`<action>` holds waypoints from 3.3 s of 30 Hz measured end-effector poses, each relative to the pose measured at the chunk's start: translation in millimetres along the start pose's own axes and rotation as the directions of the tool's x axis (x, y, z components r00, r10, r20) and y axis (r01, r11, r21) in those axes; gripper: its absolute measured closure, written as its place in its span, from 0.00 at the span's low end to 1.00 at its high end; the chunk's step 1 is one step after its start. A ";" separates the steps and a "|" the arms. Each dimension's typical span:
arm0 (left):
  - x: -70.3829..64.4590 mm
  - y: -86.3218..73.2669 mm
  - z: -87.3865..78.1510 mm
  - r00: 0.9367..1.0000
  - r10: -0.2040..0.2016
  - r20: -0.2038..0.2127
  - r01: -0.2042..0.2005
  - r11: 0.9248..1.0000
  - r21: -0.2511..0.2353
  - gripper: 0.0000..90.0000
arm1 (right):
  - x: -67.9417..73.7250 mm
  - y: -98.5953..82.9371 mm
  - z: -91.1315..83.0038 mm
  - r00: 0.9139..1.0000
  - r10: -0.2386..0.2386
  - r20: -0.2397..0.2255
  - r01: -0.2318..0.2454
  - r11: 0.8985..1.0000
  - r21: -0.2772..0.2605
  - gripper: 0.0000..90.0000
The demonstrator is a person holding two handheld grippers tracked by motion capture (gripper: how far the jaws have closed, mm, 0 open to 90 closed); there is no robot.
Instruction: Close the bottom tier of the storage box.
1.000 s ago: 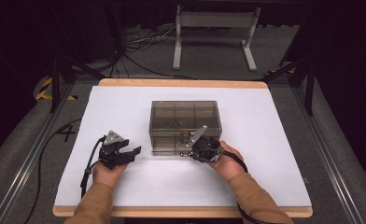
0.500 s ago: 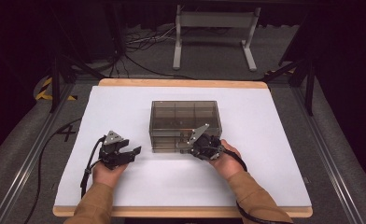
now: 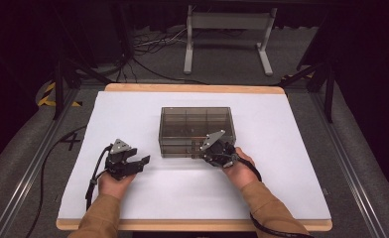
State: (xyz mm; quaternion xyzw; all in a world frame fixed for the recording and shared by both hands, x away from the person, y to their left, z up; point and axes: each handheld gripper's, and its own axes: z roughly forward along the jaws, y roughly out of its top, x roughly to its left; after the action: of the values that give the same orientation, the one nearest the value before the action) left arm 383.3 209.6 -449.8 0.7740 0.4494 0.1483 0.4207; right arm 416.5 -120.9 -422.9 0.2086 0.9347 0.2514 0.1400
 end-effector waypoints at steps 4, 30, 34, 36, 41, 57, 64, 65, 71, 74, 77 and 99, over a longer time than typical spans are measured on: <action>0.0 0.0 0.1 1.000 -0.001 -0.001 0.001 1.000 -0.001 0.42 | -0.3 -0.8 0.7 1.000 0.010 0.014 -0.010 1.000 -0.013 1.00; 0.1 -0.7 -1.4 1.000 0.000 -0.002 0.000 1.000 0.004 0.42 | -0.3 -4.8 5.5 0.998 0.052 0.023 -0.051 0.997 -0.050 1.00; 0.0 -0.9 -1.3 1.000 -0.003 -0.003 0.003 1.000 0.003 0.42 | 0.0 -5.1 5.5 0.998 0.066 0.022 -0.064 0.997 -0.053 1.00; 0.2 -0.9 -1.3 1.000 -0.001 -0.003 0.001 1.000 0.002 0.42 | -0.5 -5.1 4.5 0.998 0.064 0.020 -0.063 0.997 -0.045 1.00; 0.1 -0.8 -1.8 1.000 0.005 -0.003 -0.005 1.000 0.003 0.42 | -0.3 -5.5 -1.6 0.998 0.057 0.000 -0.057 0.998 -0.036 1.00; 0.2 -2.6 -6.1 1.000 -0.006 -0.003 0.006 1.000 0.004 0.42 | -1.5 -12.7 -40.9 0.994 0.101 -0.052 -0.107 0.987 -0.119 0.54; 1.8 -2.4 -7.7 1.000 -0.008 -0.002 0.008 1.000 0.006 0.42 | -4.5 -22.8 -53.5 0.993 0.116 -0.036 -0.120 0.985 -0.124 0.33; 2.0 -2.4 -7.9 1.000 -0.008 -0.001 0.008 1.000 0.007 0.42 | -5.5 -25.2 -56.0 0.992 0.123 -0.034 -0.127 0.983 -0.133 0.31; 4.0 -2.2 -9.0 1.000 0.003 -0.004 -0.003 1.000 0.016 0.42 | -12.8 -37.7 -68.0 0.992 0.127 -0.025 -0.129 0.981 -0.147 0.26; 4.7 -1.9 -10.1 1.000 0.004 -0.007 -0.003 1.000 0.018 0.42 | -16.4 -44.6 -72.9 0.990 0.136 -0.023 -0.138 0.978 -0.154 0.25; 6.1 -1.8 -12.1 1.000 0.007 -0.016 -0.007 1.000 0.019 0.42 | -19.7 -51.4 -76.5 0.989 0.138 -0.043 -0.144 0.974 -0.175 0.25; 24.5 -4.6 -26.4 1.000 0.013 -0.024 -0.012 0.999 0.050 0.41 | -51.0 -114.8 -102.2 0.954 0.295 0.051 -0.278 0.935 -0.220 0.14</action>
State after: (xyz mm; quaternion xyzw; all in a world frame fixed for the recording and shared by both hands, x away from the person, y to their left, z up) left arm 378.1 244.4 -441.2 0.7852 0.4533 0.1489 0.3948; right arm 386.9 -276.7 -390.3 0.3369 0.8558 0.3577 0.1618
